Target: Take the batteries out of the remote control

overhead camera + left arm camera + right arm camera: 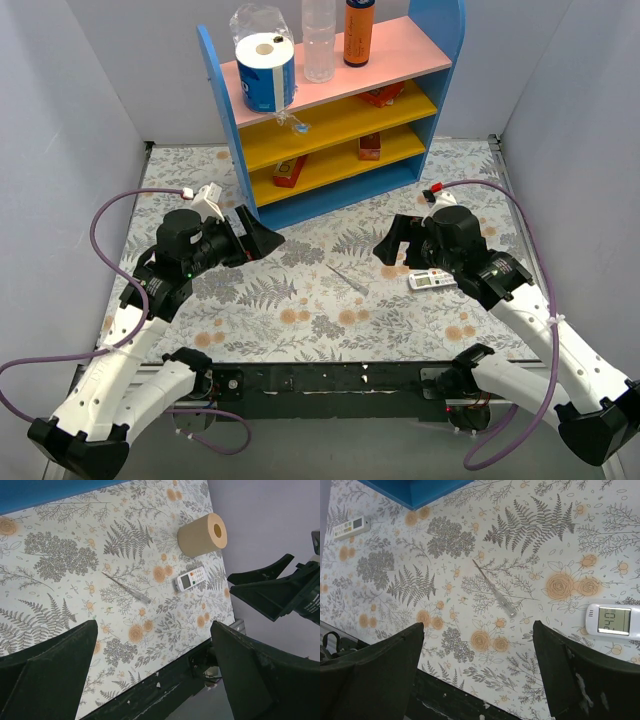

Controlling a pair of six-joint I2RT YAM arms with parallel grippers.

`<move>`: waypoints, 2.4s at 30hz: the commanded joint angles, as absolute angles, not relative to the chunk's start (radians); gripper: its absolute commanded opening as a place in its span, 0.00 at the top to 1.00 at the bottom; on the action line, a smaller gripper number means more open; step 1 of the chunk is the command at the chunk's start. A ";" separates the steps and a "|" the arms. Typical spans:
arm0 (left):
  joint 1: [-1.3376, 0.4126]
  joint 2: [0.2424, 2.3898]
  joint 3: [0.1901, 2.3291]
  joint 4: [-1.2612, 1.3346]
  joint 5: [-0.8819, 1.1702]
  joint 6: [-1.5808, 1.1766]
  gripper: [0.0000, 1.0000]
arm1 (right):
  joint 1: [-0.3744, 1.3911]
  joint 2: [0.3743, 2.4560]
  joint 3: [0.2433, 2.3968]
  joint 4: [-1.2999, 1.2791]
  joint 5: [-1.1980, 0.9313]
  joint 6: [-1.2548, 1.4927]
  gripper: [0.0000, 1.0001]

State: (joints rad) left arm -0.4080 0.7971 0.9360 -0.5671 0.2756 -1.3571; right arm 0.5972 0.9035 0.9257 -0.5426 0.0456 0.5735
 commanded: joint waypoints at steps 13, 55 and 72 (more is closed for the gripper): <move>-0.402 0.831 1.011 -0.773 -0.301 -1.529 0.02 | 0.601 0.876 0.942 -0.529 0.121 0.558 0.04; 0.271 1.769 1.307 -0.917 -0.331 -1.996 0.16 | 0.601 0.741 0.862 -0.551 0.089 0.548 0.11; 0.273 1.882 1.259 -0.879 -0.356 -2.034 0.20 | 0.601 0.752 0.834 -0.526 0.069 0.537 0.12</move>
State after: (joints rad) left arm 0.2665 1.8908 1.2755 -0.8898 -0.3214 -1.9865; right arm 0.5972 0.7666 0.8356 -0.5659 0.0643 0.5461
